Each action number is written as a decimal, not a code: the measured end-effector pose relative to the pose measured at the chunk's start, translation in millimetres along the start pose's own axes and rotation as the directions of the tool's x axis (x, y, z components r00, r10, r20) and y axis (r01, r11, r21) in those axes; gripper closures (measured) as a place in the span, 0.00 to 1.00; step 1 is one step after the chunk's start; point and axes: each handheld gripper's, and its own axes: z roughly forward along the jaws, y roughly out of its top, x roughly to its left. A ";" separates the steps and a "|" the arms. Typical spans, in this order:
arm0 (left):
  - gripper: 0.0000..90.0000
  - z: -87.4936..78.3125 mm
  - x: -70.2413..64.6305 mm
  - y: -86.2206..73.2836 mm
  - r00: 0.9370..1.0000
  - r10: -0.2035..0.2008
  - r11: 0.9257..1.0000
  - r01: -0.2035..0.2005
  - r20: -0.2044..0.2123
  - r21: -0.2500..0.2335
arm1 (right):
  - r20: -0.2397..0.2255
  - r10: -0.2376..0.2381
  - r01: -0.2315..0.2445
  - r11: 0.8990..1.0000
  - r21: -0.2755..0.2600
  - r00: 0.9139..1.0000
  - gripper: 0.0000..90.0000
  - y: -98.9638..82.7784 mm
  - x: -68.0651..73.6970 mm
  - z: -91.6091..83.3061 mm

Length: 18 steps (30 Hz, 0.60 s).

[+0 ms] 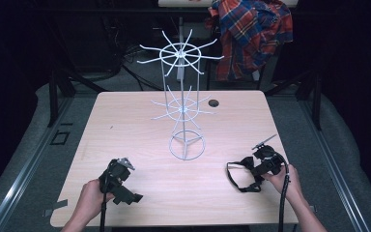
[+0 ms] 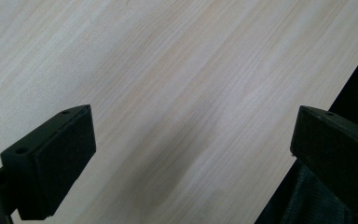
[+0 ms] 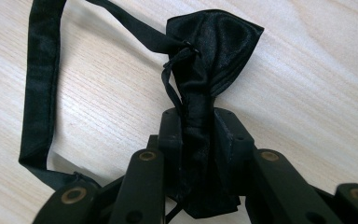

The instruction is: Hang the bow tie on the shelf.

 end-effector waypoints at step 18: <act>0.00 0.2 0.0 0.2 1.000 0.003 1.000 -0.003 -0.004 0.005 | -0.053 0.037 -0.044 0.991 -0.128 0.998 0.82 -0.5 -3.0 -14.4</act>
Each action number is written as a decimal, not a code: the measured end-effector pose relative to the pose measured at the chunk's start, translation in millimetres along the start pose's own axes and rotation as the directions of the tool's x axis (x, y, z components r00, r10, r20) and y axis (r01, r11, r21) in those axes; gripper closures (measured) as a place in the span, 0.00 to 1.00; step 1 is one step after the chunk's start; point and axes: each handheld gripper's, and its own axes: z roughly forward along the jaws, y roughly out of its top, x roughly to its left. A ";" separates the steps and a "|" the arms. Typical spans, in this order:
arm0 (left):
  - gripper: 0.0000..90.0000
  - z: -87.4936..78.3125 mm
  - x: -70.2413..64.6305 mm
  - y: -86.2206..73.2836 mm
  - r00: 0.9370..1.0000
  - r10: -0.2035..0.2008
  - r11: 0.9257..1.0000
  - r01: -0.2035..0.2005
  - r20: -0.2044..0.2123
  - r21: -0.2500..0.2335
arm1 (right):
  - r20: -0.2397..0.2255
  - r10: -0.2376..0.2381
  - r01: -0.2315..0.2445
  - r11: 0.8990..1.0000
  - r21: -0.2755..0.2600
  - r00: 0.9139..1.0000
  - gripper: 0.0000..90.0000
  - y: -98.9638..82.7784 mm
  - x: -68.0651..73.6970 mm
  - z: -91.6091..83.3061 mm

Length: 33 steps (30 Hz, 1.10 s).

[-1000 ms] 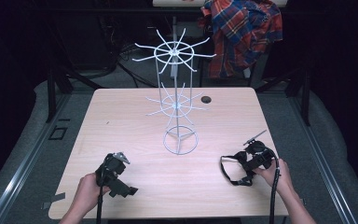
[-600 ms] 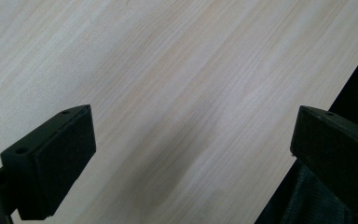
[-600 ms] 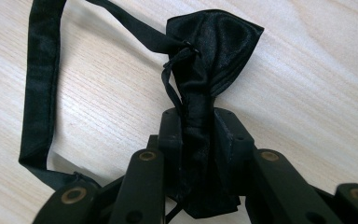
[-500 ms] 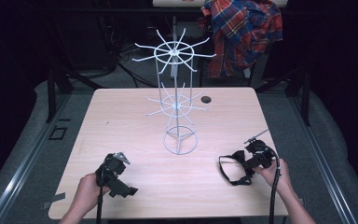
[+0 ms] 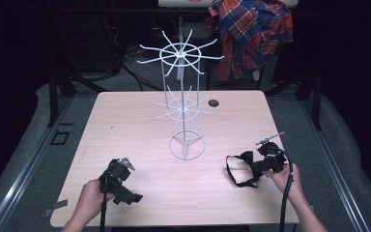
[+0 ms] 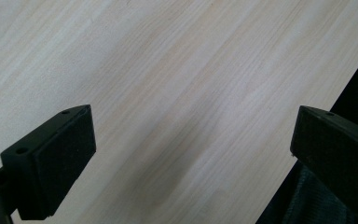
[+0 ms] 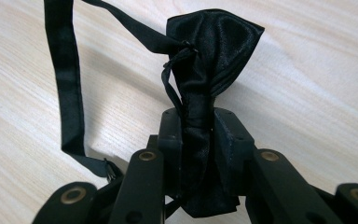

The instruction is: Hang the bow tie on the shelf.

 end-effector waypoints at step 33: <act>0.00 0.0 0.3 0.4 1.000 0.012 1.000 -0.012 0.007 -0.010 | -0.057 0.013 -0.024 0.980 -0.198 0.998 0.82 6.1 10.0 -30.7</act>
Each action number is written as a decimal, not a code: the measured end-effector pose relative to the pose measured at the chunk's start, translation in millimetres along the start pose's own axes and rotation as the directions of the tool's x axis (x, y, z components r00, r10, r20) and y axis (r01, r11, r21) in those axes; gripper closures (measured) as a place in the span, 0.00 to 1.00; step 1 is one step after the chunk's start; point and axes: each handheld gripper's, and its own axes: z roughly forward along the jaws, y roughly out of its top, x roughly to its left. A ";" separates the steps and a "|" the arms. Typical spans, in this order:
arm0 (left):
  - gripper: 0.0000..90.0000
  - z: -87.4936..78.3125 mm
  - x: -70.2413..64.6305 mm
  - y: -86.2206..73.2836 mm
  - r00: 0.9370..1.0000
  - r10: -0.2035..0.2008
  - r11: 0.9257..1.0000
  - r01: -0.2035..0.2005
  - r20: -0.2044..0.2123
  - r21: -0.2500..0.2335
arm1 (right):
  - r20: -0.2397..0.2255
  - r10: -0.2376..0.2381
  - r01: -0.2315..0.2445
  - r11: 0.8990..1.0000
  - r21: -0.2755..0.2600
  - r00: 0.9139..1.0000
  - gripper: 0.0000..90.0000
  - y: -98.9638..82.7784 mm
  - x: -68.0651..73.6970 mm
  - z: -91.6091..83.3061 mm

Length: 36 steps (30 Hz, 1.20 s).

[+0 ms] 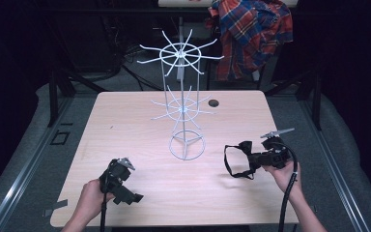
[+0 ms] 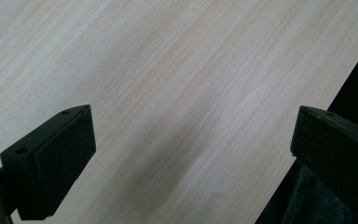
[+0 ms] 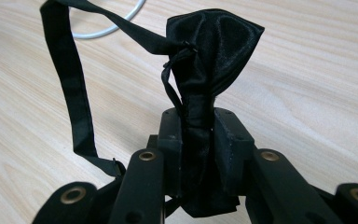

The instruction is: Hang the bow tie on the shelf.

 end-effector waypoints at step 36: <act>0.00 -4.5 -1.9 -2.3 1.000 0.010 1.000 -0.009 0.009 -0.020 | -0.059 -0.041 0.034 0.992 -0.120 0.997 0.82 49.2 16.3 -7.1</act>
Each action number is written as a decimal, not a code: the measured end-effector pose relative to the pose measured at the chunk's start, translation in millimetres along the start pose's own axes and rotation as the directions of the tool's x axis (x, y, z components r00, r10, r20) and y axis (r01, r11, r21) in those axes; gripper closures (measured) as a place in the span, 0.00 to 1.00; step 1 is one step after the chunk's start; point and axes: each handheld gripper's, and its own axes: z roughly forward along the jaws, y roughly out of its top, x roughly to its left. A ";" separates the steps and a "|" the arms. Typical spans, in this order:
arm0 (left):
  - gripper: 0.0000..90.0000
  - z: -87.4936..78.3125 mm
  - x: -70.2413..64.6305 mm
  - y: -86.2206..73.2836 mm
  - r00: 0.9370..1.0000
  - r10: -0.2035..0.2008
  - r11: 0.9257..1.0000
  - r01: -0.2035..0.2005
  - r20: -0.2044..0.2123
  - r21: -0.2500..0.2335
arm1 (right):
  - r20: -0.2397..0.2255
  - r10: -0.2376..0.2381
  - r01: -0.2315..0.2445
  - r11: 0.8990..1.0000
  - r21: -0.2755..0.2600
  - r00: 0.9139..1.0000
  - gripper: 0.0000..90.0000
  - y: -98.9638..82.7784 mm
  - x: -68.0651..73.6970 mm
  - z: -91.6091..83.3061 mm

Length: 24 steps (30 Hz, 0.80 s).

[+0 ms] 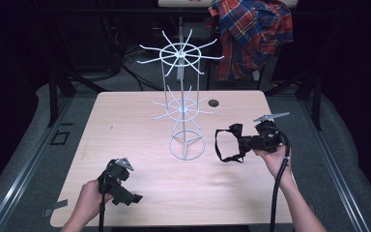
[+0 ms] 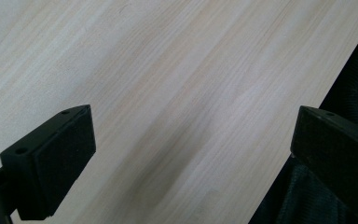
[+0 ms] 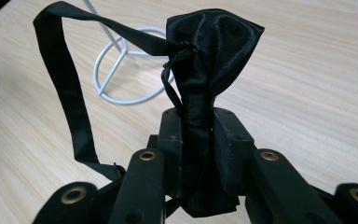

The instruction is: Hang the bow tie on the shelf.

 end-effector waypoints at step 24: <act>0.00 0.9 1.0 -0.9 1.000 -0.006 1.000 0.006 -0.001 0.009 | -0.034 -0.012 0.008 0.994 -0.113 0.999 0.82 31.3 4.2 -17.4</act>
